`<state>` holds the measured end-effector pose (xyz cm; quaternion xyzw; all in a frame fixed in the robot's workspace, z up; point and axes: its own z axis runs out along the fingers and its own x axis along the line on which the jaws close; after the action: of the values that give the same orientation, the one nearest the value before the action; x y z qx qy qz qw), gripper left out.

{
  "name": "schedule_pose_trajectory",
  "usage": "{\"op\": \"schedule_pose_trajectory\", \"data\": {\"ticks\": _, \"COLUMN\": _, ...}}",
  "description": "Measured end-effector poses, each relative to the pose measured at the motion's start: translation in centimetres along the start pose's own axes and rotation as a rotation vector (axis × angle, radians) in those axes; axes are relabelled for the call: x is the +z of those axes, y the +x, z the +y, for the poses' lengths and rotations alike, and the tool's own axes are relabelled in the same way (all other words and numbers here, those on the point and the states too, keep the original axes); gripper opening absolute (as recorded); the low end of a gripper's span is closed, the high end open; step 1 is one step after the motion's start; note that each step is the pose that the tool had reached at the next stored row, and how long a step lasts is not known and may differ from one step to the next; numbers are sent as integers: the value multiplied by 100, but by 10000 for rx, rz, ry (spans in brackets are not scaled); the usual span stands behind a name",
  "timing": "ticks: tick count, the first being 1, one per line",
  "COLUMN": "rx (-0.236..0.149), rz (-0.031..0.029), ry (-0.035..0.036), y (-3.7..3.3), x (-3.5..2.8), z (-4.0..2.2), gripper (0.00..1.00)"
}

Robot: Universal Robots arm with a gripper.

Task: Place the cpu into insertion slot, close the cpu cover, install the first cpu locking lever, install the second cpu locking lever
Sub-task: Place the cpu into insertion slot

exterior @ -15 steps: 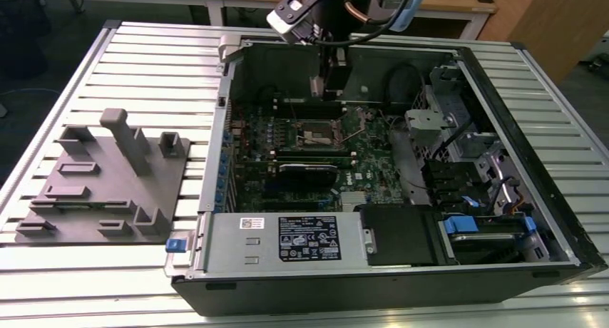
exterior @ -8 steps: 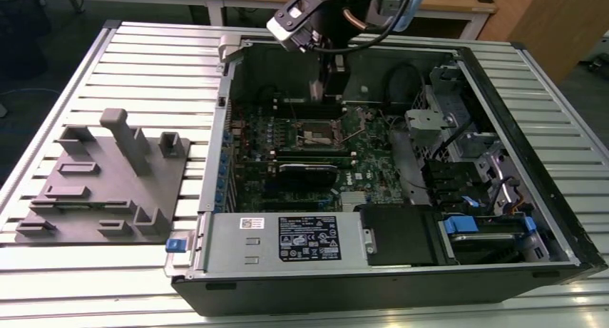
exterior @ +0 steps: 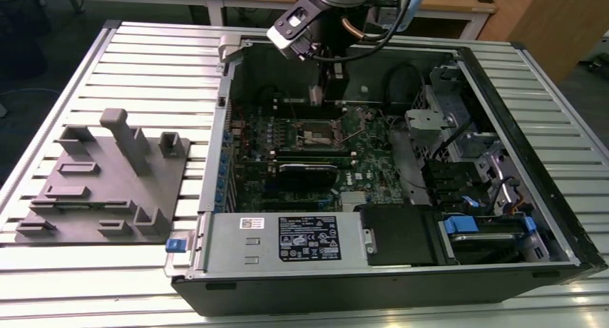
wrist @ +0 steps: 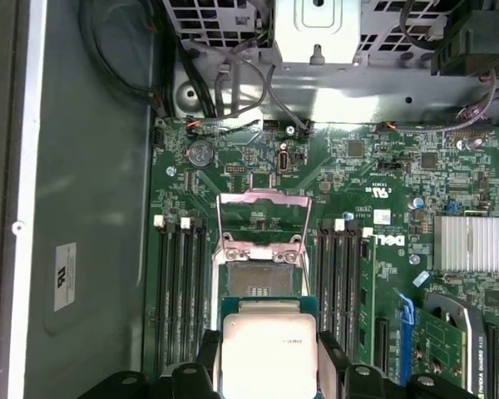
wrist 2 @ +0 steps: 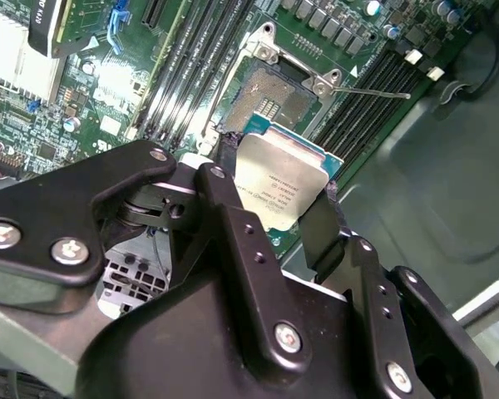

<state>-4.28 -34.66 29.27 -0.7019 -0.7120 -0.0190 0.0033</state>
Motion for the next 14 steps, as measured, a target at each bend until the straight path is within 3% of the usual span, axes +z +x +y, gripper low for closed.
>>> {"op": "schedule_pose_trajectory", "data": {"ticks": 7, "rx": -2, "rz": -1, "ry": -5, "y": 0, "x": 4, "z": 0, "gripper": 54}}
{"op": "schedule_pose_trajectory", "data": {"ticks": 8, "rx": -2, "rz": 0, "ry": -28, "y": 0, "x": 6, "z": 0, "gripper": 54}}
{"op": "schedule_pose_trajectory", "data": {"ticks": 12, "rx": -9, "rz": -3, "ry": -251, "y": -1, "x": 33, "z": 0, "gripper": 54}}
{"op": "schedule_pose_trajectory", "data": {"ticks": 14, "rx": -11, "rz": -3, "ry": -290, "y": -2, "x": 56, "z": -1, "gripper": 54}}
